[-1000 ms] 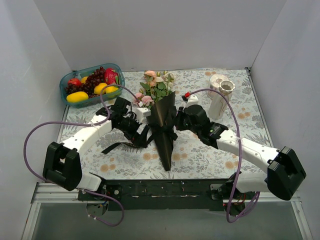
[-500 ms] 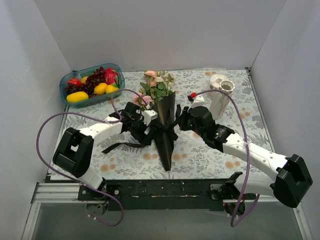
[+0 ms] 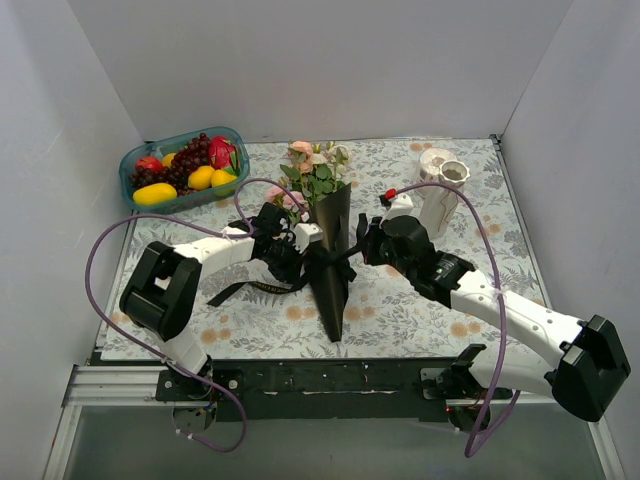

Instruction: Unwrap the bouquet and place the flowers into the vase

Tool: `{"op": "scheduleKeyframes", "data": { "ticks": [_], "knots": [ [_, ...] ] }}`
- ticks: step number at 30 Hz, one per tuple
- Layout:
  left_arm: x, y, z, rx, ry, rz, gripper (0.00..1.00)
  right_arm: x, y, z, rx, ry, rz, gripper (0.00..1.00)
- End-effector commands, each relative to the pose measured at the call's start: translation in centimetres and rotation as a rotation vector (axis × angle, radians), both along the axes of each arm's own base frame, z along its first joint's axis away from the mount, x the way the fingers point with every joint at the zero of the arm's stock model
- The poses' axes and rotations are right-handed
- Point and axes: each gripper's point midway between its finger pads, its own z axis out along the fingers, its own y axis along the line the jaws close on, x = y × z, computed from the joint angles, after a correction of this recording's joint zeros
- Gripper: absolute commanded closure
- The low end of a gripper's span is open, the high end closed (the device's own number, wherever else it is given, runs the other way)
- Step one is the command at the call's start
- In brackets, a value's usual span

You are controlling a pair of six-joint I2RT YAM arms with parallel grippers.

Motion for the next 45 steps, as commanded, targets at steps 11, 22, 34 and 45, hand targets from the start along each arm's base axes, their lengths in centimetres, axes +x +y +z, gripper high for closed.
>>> {"op": "scheduleKeyframes", "data": {
  "ticks": [11,22,34,45],
  "knots": [
    [4.0,3.2,7.6,0.013,-0.295,0.122,1.0,0.0,-3.9,1.8,-0.04,-0.054,-0.129,0.99],
    [10.6,17.3,13.9,0.081,-0.395,0.53,1.0,-2.3,-12.2,3.8,-0.126,-0.085,-0.372,0.99],
    [9.3,28.6,16.0,0.242,-0.417,0.857,0.93,-5.4,-22.1,3.7,-0.306,-0.014,-0.748,0.79],
    [8.6,21.9,22.2,-0.045,-0.357,0.635,0.02,-3.8,-24.9,6.7,-0.358,-0.022,-0.805,0.04]
  ]
}}
